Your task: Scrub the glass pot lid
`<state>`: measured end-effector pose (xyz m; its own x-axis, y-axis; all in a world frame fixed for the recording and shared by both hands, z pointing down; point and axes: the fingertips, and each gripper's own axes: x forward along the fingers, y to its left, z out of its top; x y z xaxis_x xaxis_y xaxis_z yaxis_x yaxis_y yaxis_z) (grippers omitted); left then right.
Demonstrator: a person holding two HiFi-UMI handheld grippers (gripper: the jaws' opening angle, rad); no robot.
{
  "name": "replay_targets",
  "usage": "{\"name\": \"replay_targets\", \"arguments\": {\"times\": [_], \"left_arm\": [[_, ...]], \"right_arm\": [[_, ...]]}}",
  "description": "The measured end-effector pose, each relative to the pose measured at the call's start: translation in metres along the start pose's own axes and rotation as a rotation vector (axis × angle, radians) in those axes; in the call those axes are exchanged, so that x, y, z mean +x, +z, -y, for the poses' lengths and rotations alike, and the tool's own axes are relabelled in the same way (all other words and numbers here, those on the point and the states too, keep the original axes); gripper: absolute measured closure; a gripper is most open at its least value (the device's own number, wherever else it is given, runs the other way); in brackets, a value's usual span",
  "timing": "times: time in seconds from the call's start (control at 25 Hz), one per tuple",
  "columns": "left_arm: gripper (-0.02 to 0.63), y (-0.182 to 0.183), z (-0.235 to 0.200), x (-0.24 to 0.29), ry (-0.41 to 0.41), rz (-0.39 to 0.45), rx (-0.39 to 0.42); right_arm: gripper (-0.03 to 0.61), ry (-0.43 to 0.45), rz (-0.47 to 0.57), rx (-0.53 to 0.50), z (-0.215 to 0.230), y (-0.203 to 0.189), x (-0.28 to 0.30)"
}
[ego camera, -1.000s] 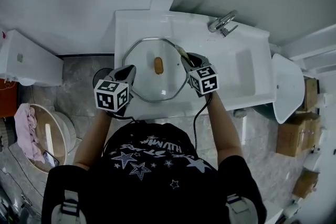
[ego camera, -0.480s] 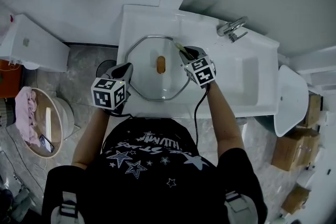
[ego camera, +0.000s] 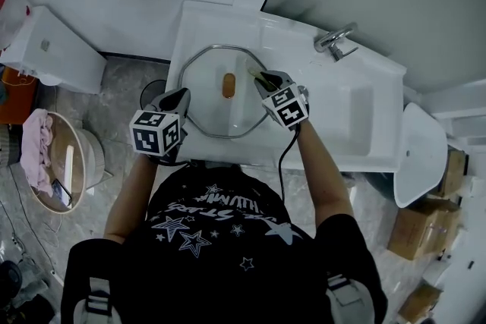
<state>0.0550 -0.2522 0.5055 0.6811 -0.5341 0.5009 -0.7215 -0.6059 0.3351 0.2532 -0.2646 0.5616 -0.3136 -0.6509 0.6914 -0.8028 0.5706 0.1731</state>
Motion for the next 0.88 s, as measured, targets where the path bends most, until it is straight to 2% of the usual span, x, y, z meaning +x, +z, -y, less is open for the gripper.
{"name": "replay_targets", "arguments": {"times": [0.56, 0.88], "left_arm": [[0.603, -0.024, 0.019, -0.015, 0.070, 0.017, -0.055], [0.603, -0.041, 0.028, -0.028, 0.122, 0.026, -0.077]], "right_arm": [[0.505, 0.106, 0.035, -0.019, -0.052, -0.011, -0.038], [0.505, 0.207, 0.040, -0.068, -0.097, -0.013, -0.056]]}}
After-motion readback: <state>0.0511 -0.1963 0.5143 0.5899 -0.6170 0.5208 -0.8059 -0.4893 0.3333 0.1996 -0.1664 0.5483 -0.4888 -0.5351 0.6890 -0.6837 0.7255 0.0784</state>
